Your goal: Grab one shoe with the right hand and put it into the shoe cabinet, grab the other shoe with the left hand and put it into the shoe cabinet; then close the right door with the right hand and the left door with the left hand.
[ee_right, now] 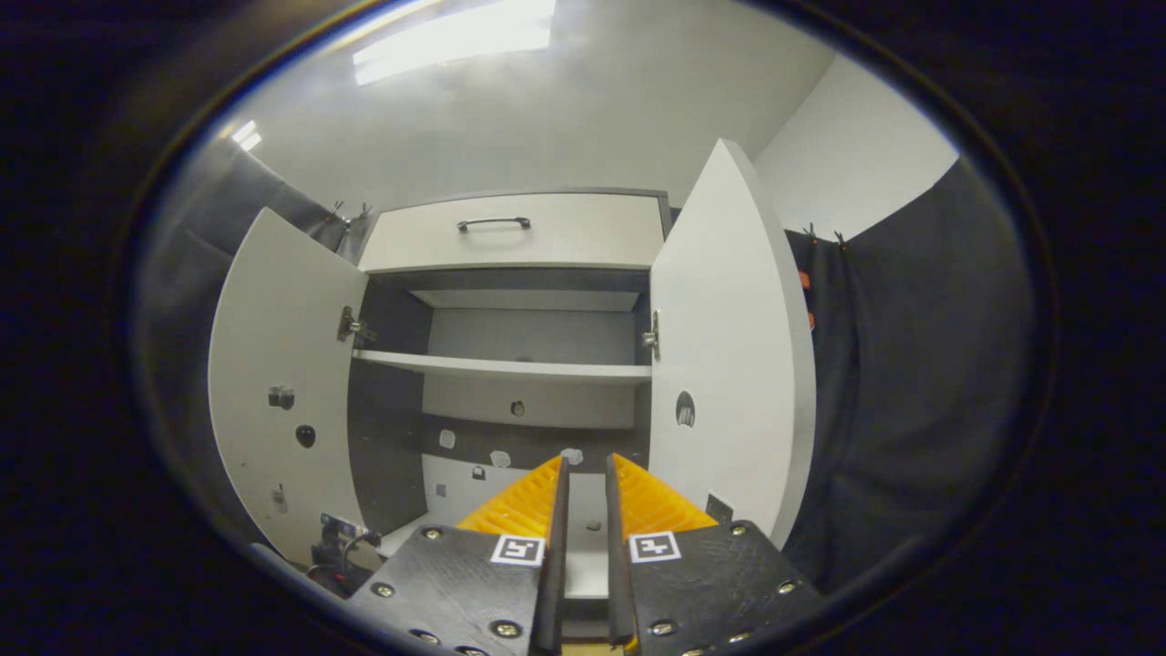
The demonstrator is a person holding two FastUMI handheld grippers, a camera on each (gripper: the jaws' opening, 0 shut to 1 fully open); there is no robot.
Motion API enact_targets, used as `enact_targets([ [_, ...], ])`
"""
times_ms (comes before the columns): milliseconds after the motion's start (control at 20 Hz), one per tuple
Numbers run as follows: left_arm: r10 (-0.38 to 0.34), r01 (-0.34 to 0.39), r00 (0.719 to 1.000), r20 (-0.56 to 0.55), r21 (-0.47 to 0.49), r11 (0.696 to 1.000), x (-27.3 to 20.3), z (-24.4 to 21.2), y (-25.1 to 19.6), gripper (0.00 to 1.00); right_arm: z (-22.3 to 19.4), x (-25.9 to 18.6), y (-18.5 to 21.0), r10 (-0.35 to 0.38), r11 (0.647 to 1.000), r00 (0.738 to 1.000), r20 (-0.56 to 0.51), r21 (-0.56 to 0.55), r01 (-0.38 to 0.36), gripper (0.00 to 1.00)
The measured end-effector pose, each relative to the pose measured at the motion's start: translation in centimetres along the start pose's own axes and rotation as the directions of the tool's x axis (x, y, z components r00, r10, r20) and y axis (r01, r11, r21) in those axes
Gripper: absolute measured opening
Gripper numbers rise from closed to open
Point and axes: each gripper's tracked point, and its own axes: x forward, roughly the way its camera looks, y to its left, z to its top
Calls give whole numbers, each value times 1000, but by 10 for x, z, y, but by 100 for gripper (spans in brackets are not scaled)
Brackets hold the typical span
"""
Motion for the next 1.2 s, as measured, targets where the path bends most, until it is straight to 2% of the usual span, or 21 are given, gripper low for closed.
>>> enact_targets([
  [150, -14, 16, 996, 83, -26, 1000, 10, 61, -2, 0, 5, -7, 3, 8, 1000, 1000, 10, 4, -8, 19],
  [400, 43, -39, 991, 130, -37, 999, 46, 139, 16, 0, 4, -18, 5, 8, 1000, 1000, 10, 3, -8, 19],
  [850, 155, -149, 987, 48, -106, 983, 125, 166, 53, 0, -8, -32, -5, -43, 999, 999, -31, -17, 42, 19],
  [1200, 179, -178, 984, 7, -68, 982, 147, 167, 61, 0, -10, -33, -11, -55, 998, 998, -36, -7, 55, 19],
])
